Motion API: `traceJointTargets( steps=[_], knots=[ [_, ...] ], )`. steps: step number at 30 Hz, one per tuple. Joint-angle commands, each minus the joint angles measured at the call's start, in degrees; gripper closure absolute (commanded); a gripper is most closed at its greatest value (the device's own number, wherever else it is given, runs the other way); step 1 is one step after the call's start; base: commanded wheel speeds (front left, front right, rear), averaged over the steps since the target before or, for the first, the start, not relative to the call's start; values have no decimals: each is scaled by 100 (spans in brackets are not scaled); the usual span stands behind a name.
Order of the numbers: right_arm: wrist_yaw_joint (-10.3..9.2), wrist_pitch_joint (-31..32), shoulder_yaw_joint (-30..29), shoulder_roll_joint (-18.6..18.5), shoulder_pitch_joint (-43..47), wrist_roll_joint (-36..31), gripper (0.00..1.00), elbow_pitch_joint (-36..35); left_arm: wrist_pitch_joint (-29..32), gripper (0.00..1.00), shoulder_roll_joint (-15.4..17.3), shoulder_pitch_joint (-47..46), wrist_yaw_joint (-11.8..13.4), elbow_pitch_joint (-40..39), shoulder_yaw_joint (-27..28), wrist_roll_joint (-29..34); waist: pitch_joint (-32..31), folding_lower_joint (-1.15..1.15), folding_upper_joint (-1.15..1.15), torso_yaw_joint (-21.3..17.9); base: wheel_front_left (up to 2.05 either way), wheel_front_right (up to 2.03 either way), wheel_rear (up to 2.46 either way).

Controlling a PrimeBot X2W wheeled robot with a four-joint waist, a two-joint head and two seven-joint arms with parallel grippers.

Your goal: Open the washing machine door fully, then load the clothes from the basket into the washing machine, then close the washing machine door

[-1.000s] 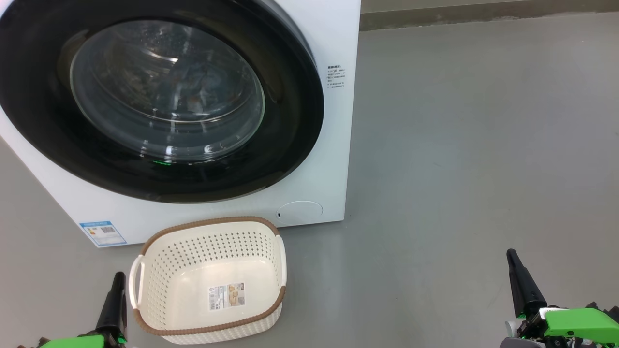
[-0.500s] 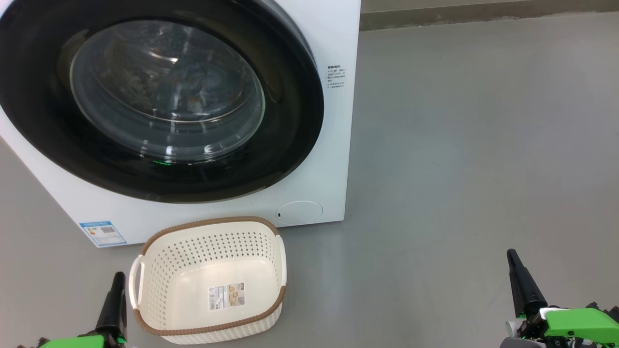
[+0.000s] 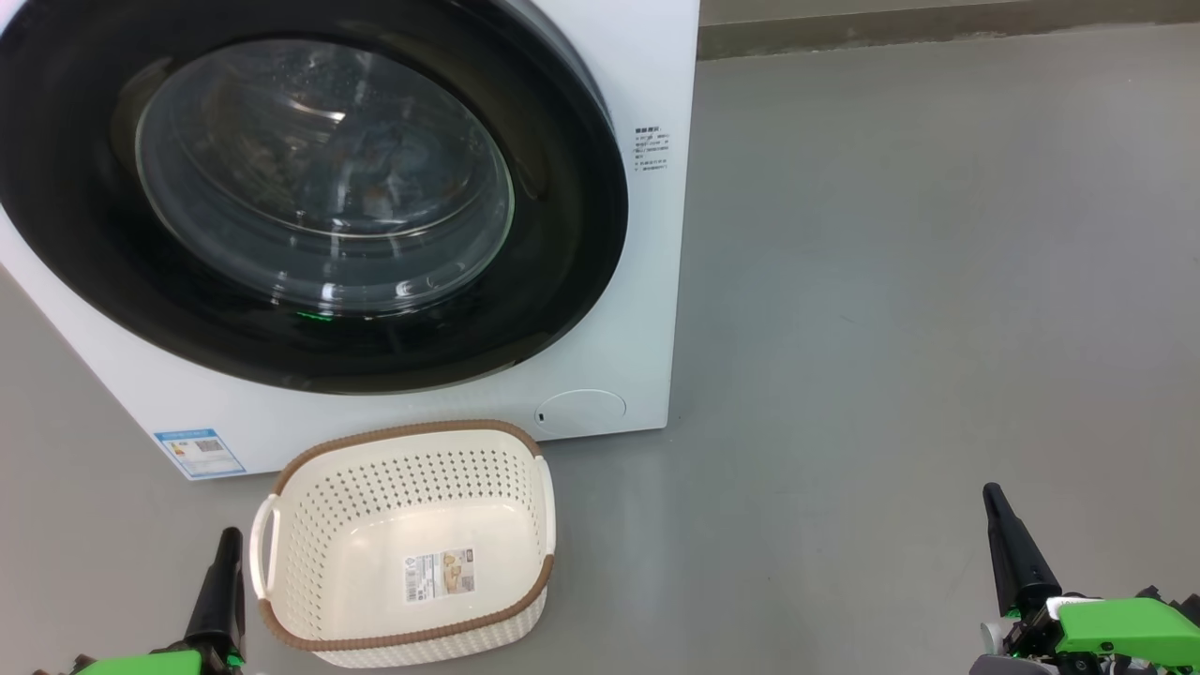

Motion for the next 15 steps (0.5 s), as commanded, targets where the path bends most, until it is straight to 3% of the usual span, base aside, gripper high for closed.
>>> traceJointTargets(
  steps=[1,15],
  knots=[
    [-6,33,124,-18,-233,-50,100,-141,29,100,88,-229,-60,-111,198,53,0,0,0,0,0,0,0],
    [-6,38,118,-14,-234,-55,100,-141,32,100,85,-229,-60,-111,202,57,0,0,0,0,0,0,0]
  ],
)
